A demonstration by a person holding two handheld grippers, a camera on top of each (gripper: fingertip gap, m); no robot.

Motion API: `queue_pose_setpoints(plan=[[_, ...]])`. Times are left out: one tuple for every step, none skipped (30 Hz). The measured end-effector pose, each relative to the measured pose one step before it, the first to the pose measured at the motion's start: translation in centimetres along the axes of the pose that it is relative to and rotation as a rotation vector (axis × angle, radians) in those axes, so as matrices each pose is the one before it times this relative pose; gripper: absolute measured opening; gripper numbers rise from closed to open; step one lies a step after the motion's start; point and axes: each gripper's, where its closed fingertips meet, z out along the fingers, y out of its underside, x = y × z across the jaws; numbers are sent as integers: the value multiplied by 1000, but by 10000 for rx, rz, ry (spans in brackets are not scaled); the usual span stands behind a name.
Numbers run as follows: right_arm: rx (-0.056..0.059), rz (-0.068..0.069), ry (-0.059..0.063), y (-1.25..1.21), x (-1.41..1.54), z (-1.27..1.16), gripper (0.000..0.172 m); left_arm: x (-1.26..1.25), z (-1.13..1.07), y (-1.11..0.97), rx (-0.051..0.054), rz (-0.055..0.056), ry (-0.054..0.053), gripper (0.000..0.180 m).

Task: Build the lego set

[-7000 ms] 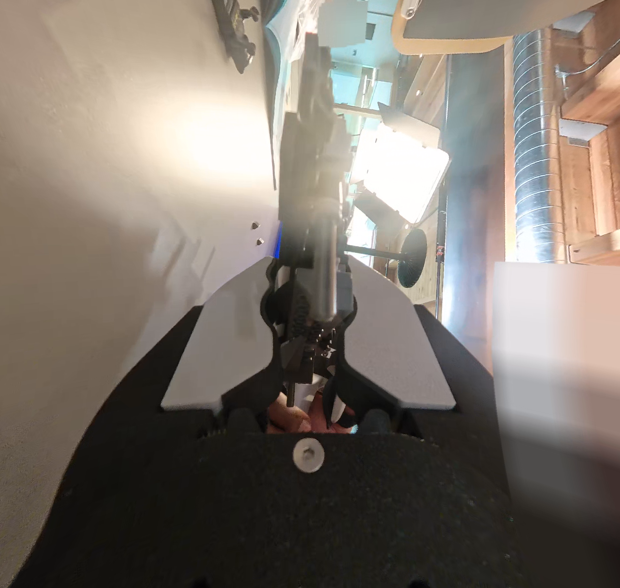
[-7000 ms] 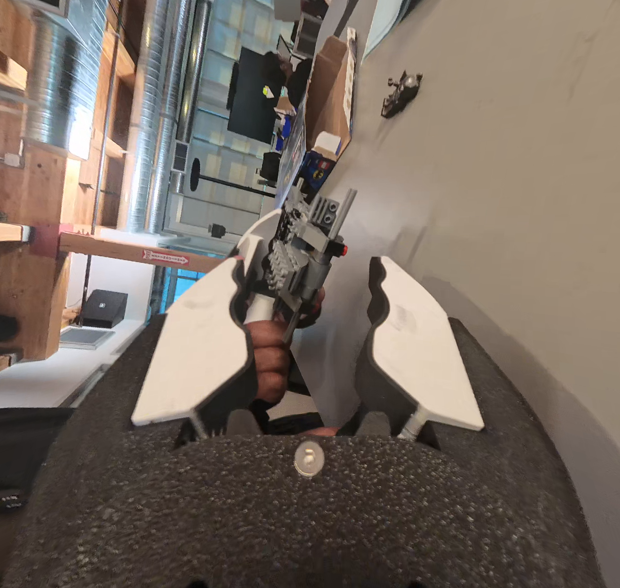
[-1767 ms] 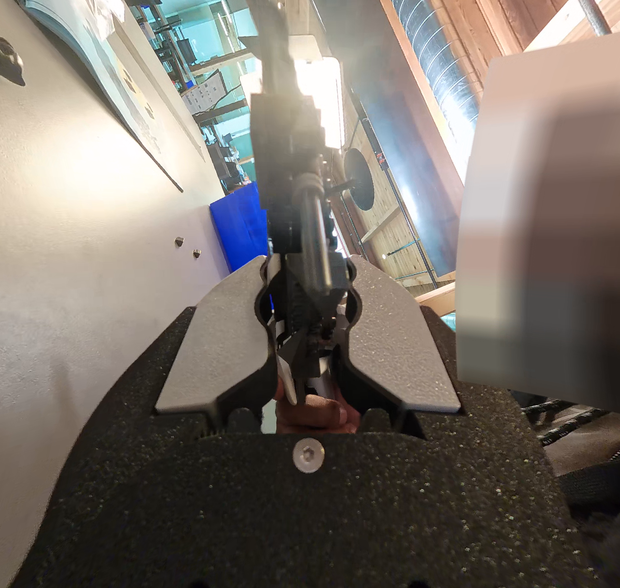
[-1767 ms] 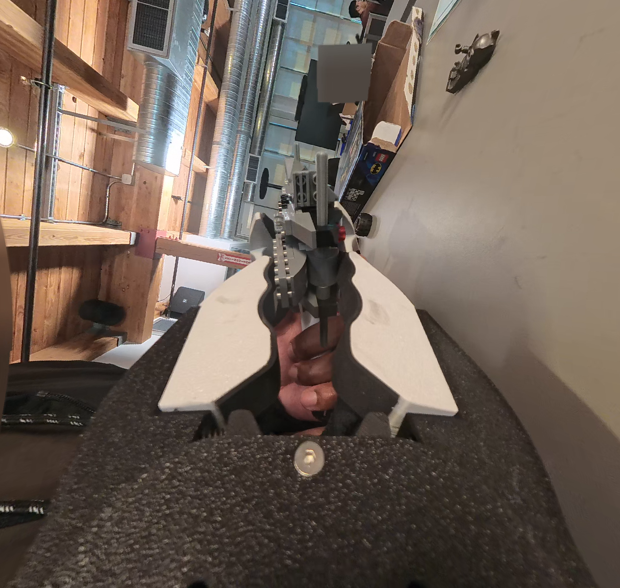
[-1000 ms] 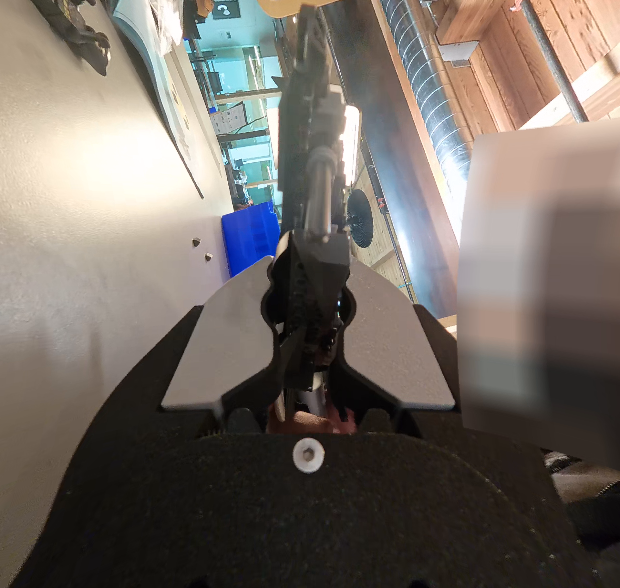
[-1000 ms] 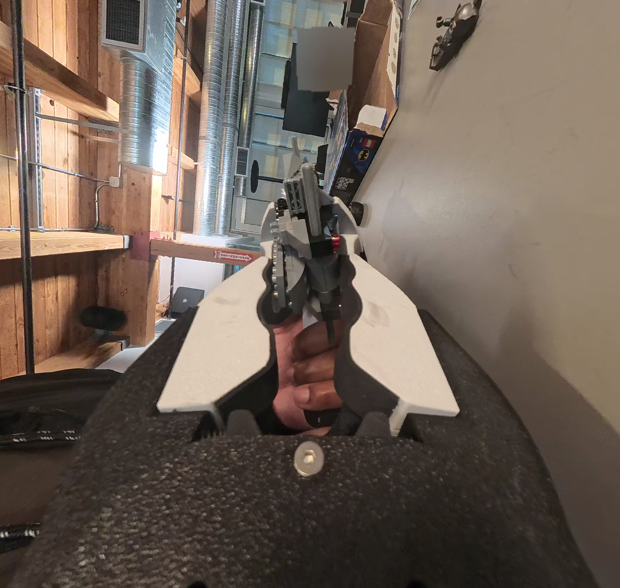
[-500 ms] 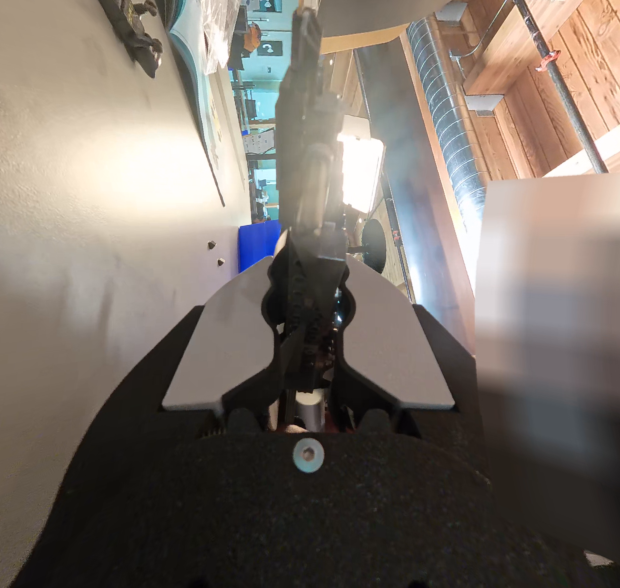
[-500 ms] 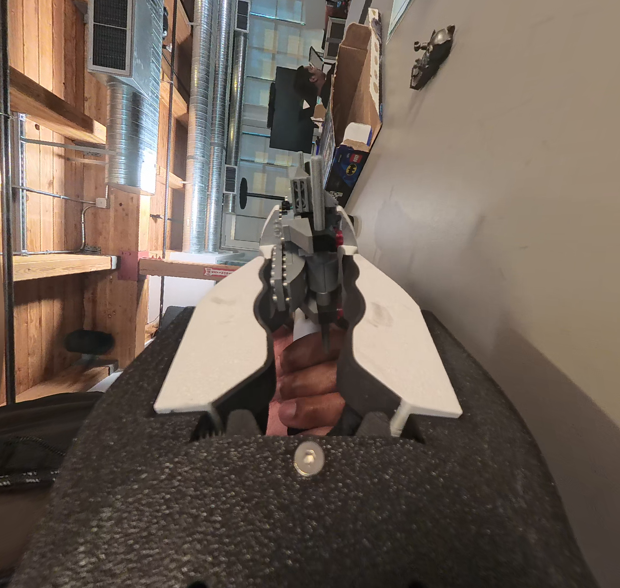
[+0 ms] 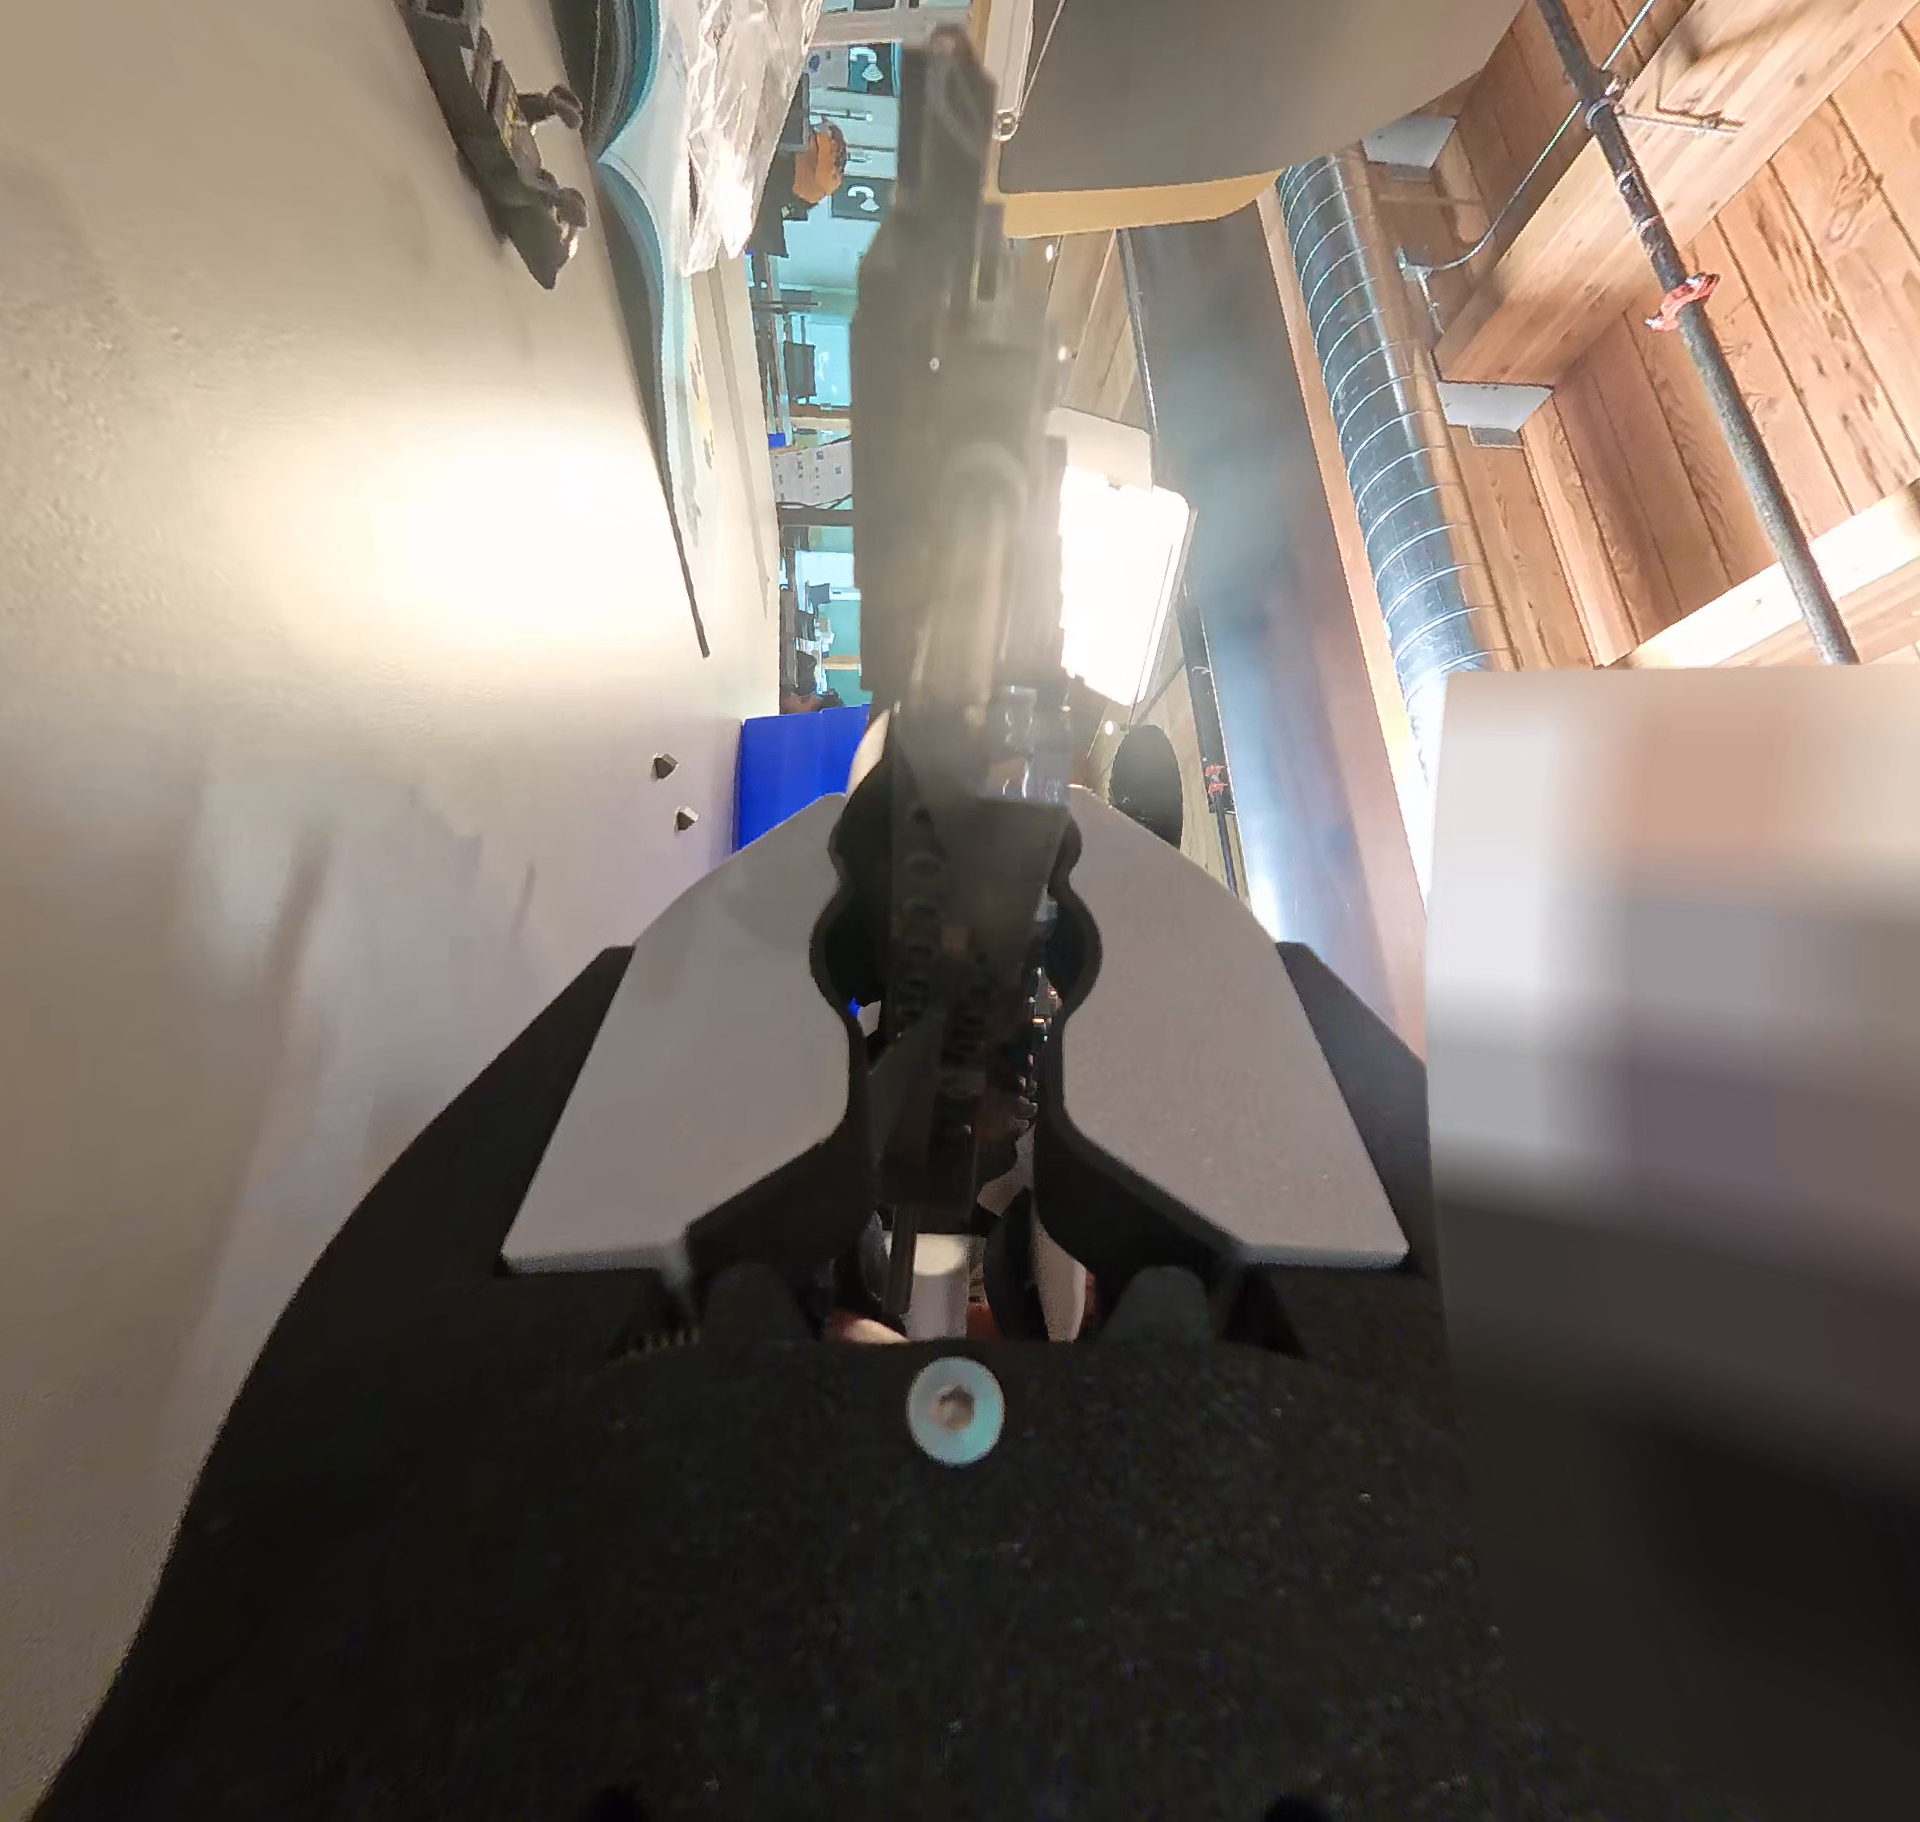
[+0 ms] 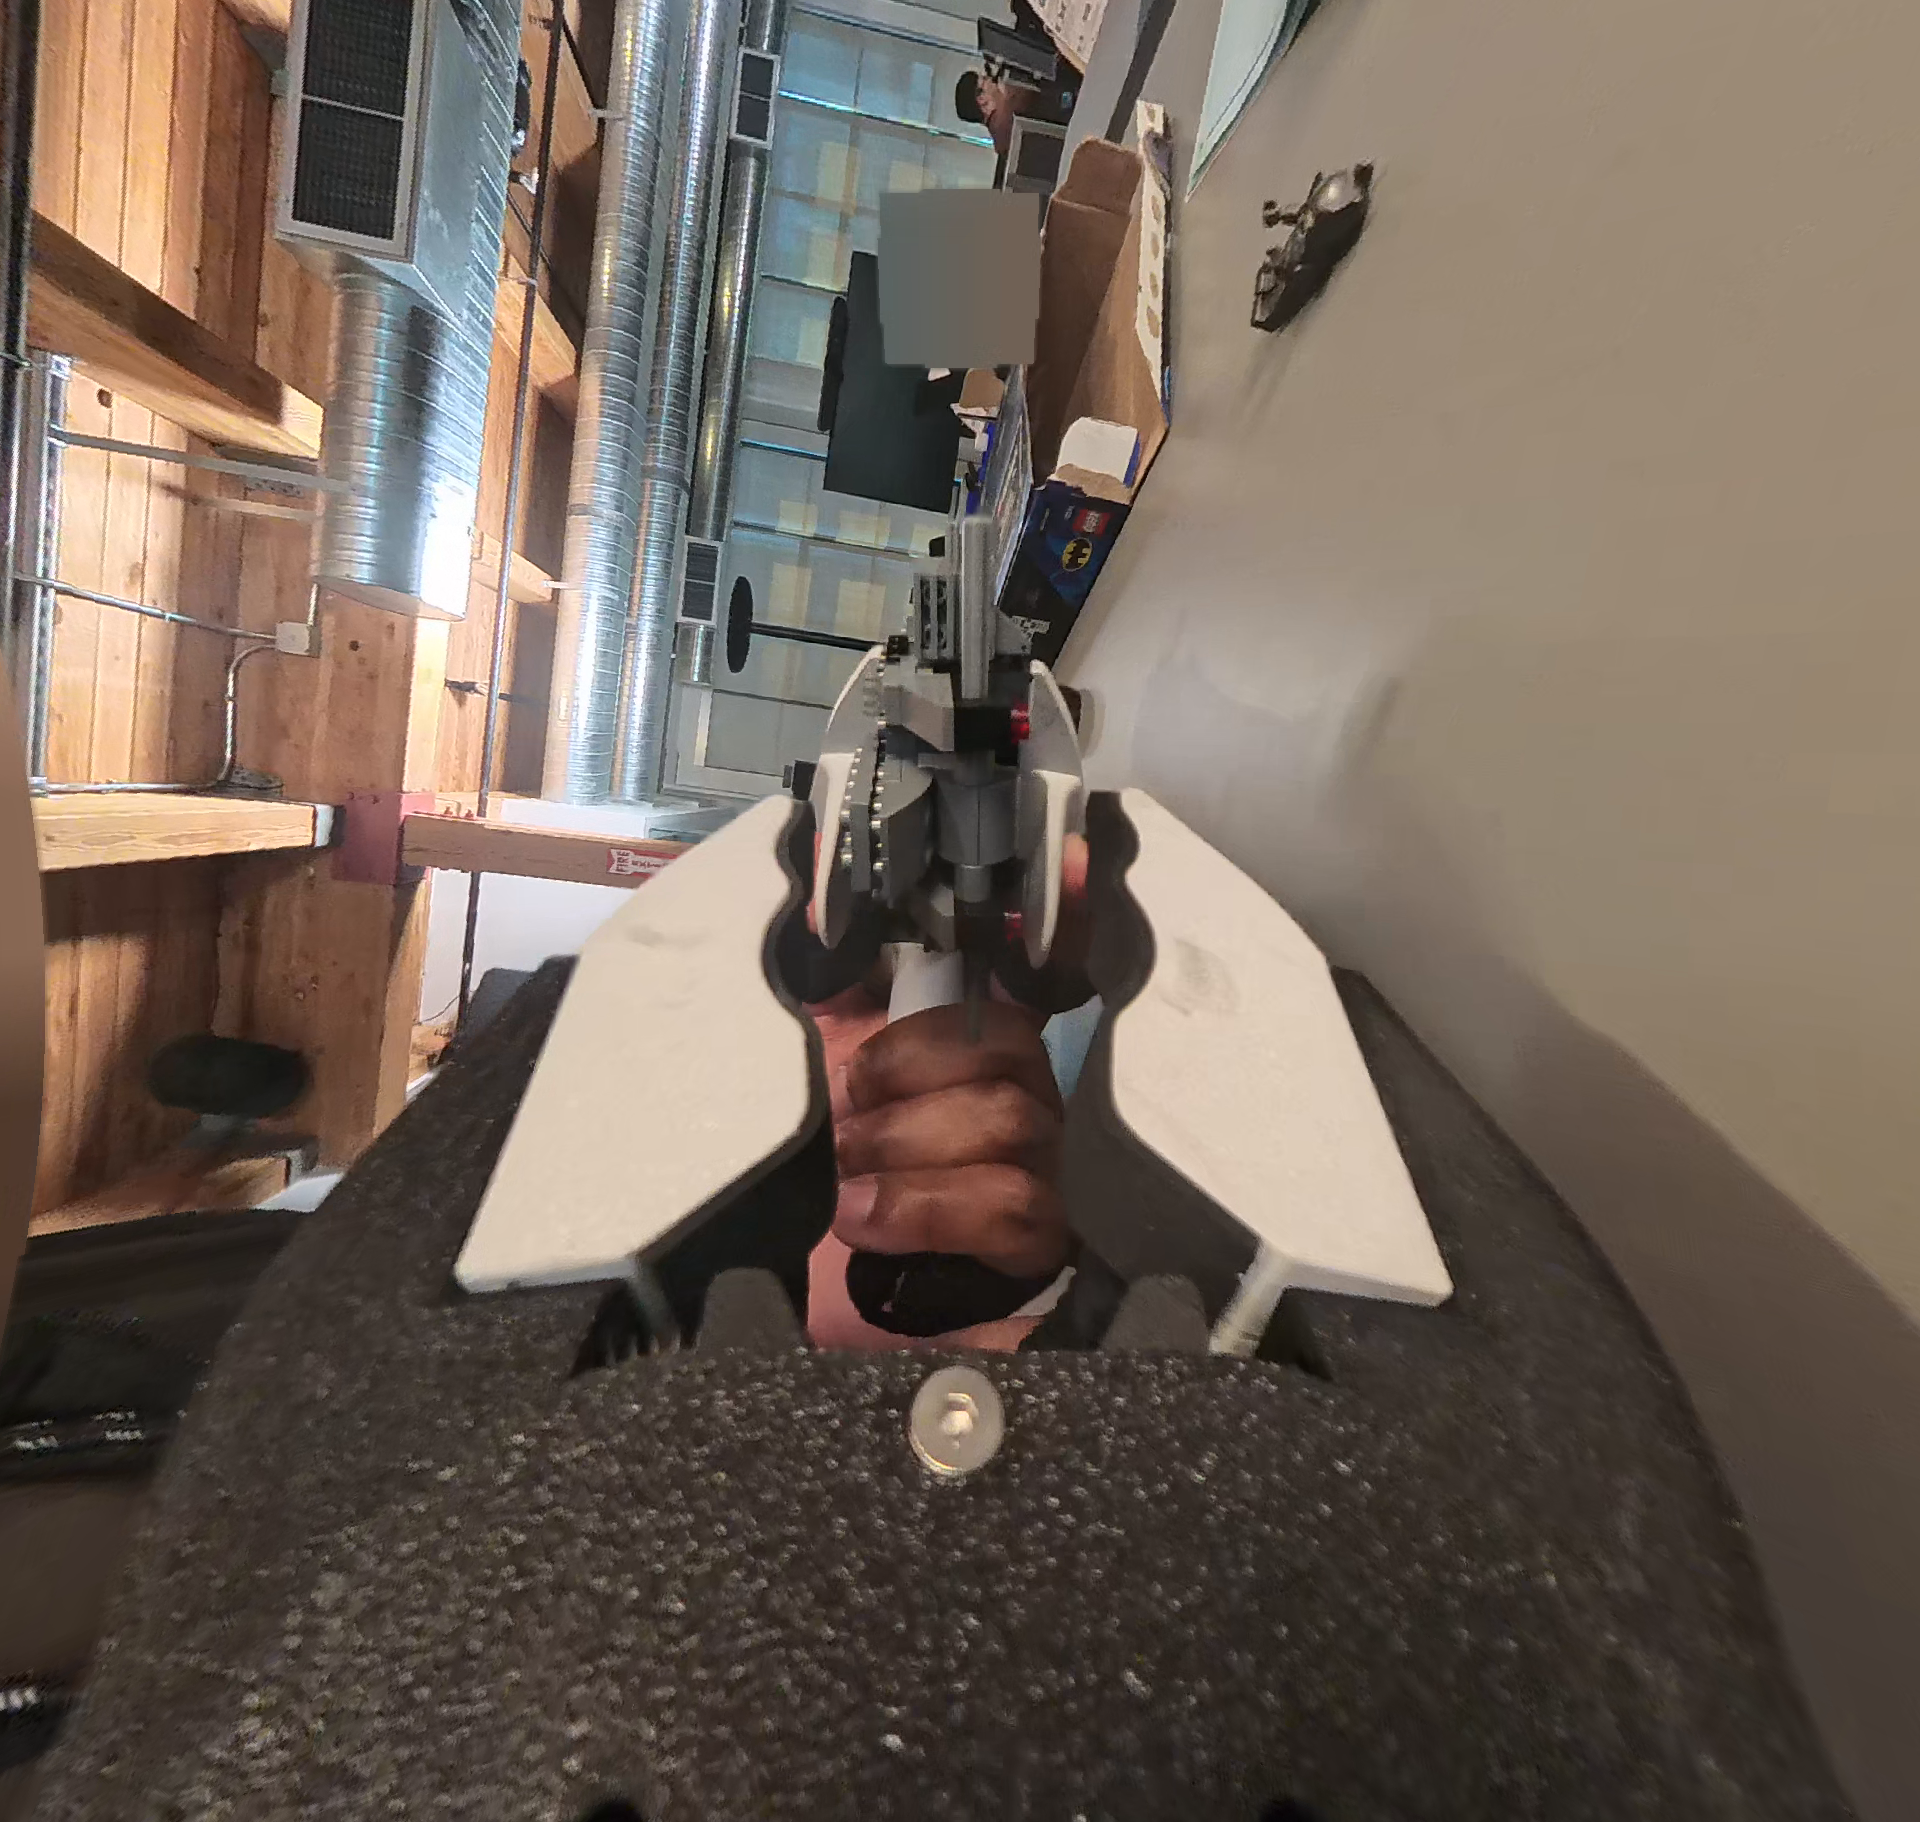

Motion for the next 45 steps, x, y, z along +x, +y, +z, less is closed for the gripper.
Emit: queue_pose_setpoints(plan=[[98, 54, 31, -164, 117, -151, 50, -45, -61, 75, -39, -9, -34, 32], [48, 54, 11, -56, 80, -83, 50, -79, -41, 58, -23, -23, -43, 32], [-18, 35, 27, 60, 55, -19, 49, -46, -3, 43, -14, -28, -18, 32], [-43, 7, 26, 112, 38, 18, 49, -34, 39, 80, -37, -19, -6, 32], [-54, -13, 17, 126, 10, 28, 48, -14, 51, 88, -44, 14, -17, 32], [-41, -8, 24, 96, 28, 21, 48, 0, 49, 83, -36, 23, -10, 32], [-15, -11, 48, 49, 55, -9, 48, 20, 54, 71, -28, 5, 3, 32], [-1, -16, 16, 27, 19, -18, 47, 14, 30, 34, -15, 0, 7, 32], [-17, -4, -1, 44, -3, -7, 47, -2, 23, 22, -9, 8, -10, 32], [-18, 3, 7, 53, 32, 3, 47, -8, 7, -15, 2, 7, -10, 32], [-10, 10, 5, 32, 25, 11, 47, -22, -8, -14, 7, 6, -15, 32], [0, 22, 8, 10, 43, 12, 47, -34, -14, -23, 7, 8, -16, 32], [19, 20, 14, -31, 57, -1, 47, -33, -8, 0, 3, 2, -17, 32], [15, 14, 0, -18, 0, 11, 47, -28, 4, 0, -4, -4, -8, 32], [-5, -6, -7, 6, -36, 14, 47, 8, 4, 2, -5, -8, 10, 32], [9, -14, -5, -17, -26, 5, 47, 3, 19, -2, -9, -3, 10, 32], [5, -5, -11, -8, -20, 3, 47, 17, 17, -4, -3, 2, 8, 32], [4, -3, 6, -10, 0, -7, 47, 5, 14, -10, 5, 3, -1, 32], [28, -10, -8, -41, -2, 1, 47, -10, 5, -17, 2, -3, -2, 32], [10, -9, -10, -29, -13, -10, 47, -4, 3, -34, 8, -15, 10, 32], [2, -10, -15, -30, -28, -14, 48, -42, -6, -52, 17, -27, -12, 32], [12, -47, -20, -49, -35, -59, 48, -39, -10, -90, 35, -28, -12, 32], [-7, -150, 66, -59, 48, -136, 49, -29, -13, -92, 26, -40, -4, 32], [-11, -324, 167, -77, 141, -259, 49, -41, -26, -96, 16, -33, -26, 32], [7, -438, 238, -139, 202, -378, 50, -16, -43, -135, 23, -30, -32, 32], [42, -509, 262, -228, 168, -484, 50, 5, -56, -167, 41, -18, -20, 32], [87, -660, 259, -310, 51, -517, 51, -1, -54, -191, 51, -30, -16, 32], [57, -954, 254, -326, -115, -436, 49, -34, -41, -147, 29, -69, -37, 32], [-16, -1087, 293, -295, -97, -324, 47, -66, -19, -100, 14, -74, -53, 32], [-59, -1007, 228, -268, -88, -196, 44, -56, 20, -45, -11, -46, -56, 32], [-106, -831, 69, -193, -128, -58, 43, -106, 32, 24, -50, -34, -100, 32], [-127, -664, -82, -162, -172, 24, 42, -152, 53, 63, -82, -9, -166, 32], [-86, -610, -187, -169, -266, 31, 41, -129, 46, 67, -80, 31, -151, 32], [-80, -703, -134, -78, -233, 16, 38, -148, 50, 80, -96, 10, -186, 32], [-135, -826, -29, 54, -125, 9, 37, -137, 39, 88, -90, 13, -176, 32], [-125, -918, 17, 121, -107, -49, 35, -123, 48, 106, -106, 5, -163, 32], [-52, -933, 111, 98, 8, -109, 34, -43, 31, 76, -68, 6, -85, 32], [43, -946, 141, 22, 20, -151, 33, 20, 19, -15, -3, 5, -15, 32], [94, -980, 117, -58, -93, -127, 32, -35, 10, -44, 14, -38, -26, 31], [75, -977, 118, -72, -148, -8, 31, -69, 21, -38, 10, -53, -30, 32], [-9, -848, 75, 10, -190, 131, 31, -103, 32, 34, -25, -23, -47, 32], [-84, -604, 19, 96, -206, 255, 31, -83, 39, 60, -28, -5, -50, 32], [-88, -300, -43, 114, -181, 288, 31, -29, 34, 59, -23, 6, -10, 31], [-9, -4, -17, -14, -51, 237, 31, 25, 39, 38, -27, 5, 21, 31], [139, 180, -80, -236, -45, 114, 31, 17, 40, 30, -31, 8, 16, 31]])
